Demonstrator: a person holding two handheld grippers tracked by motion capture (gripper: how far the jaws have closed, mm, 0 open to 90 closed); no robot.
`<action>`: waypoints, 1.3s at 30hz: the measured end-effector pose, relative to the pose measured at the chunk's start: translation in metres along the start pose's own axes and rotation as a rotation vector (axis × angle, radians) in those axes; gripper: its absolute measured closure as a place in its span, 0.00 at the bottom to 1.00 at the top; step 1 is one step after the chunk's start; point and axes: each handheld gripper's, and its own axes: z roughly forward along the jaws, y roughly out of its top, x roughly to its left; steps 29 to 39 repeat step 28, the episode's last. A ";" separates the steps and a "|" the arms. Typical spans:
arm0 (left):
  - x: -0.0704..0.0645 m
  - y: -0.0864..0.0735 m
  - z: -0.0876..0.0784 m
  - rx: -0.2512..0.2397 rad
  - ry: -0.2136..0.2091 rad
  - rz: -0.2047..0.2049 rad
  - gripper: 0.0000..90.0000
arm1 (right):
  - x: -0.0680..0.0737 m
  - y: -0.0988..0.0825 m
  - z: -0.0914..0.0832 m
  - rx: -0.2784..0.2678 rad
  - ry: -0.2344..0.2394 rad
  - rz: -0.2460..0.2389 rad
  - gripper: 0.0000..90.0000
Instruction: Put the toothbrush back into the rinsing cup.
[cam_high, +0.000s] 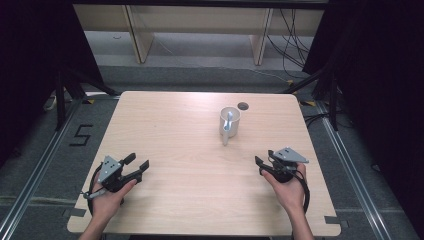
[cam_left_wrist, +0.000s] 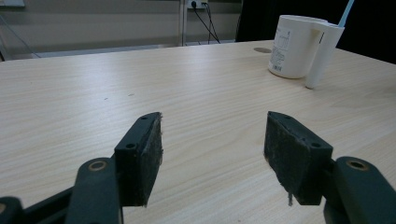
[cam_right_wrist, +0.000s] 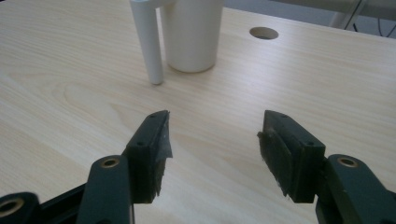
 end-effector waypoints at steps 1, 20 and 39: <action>0.000 0.000 0.000 0.000 0.004 0.000 0.41 | 0.002 -0.008 -0.007 -0.020 -0.029 0.053 0.48; 0.000 -0.004 -0.002 0.009 0.003 -0.003 0.40 | 0.001 -0.060 -0.045 -0.073 -0.072 0.079 0.49; 0.001 -0.004 -0.002 0.004 0.002 -0.009 0.40 | 0.002 -0.068 -0.050 -0.133 -0.076 0.110 0.47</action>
